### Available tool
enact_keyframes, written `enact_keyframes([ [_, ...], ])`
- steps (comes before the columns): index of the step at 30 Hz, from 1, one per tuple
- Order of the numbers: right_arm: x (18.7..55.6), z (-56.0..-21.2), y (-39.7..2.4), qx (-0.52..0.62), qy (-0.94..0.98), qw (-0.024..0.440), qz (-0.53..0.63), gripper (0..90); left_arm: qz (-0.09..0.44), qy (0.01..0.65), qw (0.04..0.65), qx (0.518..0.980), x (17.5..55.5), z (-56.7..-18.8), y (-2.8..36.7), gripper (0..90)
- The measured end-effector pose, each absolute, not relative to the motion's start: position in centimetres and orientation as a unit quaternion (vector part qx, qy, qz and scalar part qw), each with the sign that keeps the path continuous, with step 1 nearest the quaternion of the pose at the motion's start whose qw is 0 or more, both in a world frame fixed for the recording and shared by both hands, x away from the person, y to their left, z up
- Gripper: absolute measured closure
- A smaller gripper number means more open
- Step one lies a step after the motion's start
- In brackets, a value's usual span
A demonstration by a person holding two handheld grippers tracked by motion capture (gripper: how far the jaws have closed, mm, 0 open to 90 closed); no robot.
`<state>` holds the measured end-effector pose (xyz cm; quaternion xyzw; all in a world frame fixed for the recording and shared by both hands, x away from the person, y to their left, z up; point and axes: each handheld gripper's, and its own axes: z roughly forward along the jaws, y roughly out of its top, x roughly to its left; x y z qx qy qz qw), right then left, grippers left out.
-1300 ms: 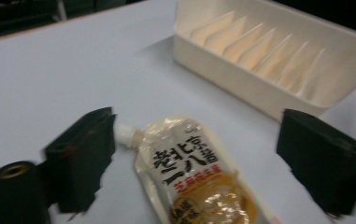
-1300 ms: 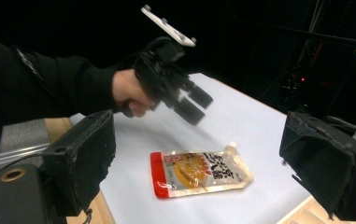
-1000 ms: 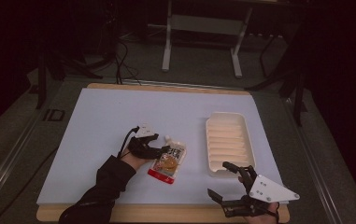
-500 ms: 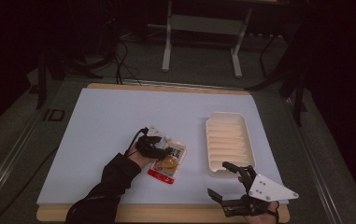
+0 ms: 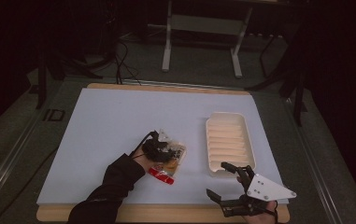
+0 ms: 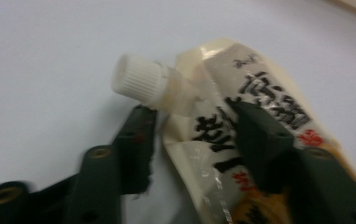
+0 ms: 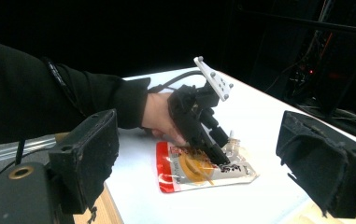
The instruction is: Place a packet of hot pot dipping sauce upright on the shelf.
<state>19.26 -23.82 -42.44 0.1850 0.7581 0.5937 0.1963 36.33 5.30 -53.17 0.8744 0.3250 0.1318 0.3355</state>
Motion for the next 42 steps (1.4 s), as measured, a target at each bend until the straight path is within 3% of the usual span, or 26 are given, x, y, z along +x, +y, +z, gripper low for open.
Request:
enact_keyframes([
  [7,19.3,-42.5,-23.8,0.185,0.759,0.192,0.594,13.1,0.119,0.328,0.313,0.883,36.6,-52.7,4.8,56.8],
  [10,19.4,-42.5,-23.8,0.185,0.76,0.189,0.594,13.1,0.114,0.321,0.296,0.892,36.7,-52.3,4.2,64.6],
  [11,19.4,-42.5,-23.8,0.185,0.76,0.189,0.593,13.1,0.116,0.31,0.289,0.898,36.6,-52.1,3.8,76.0],
  [15,19.4,-42.5,-23.9,0.186,0.759,0.189,0.595,13.2,0.12,0.314,0.287,0.897,36.6,-52.0,3.7,85.6],
  [32,19.7,-42.6,-24.1,0.198,0.754,0.192,0.596,12.8,0.125,0.313,0.357,0.871,34.4,-48.8,6.3,88.0],
  [36,20.0,-42.8,-24.1,0.194,0.764,0.172,0.591,10.6,0.122,0.306,0.372,0.868,33.3,-48.0,6.8,87.9],
  [42,20.4,-42.9,-24.2,0.172,0.765,0.18,0.593,14.1,0.126,0.299,0.385,0.864,32.0,-47.1,7.5,87.9],
])
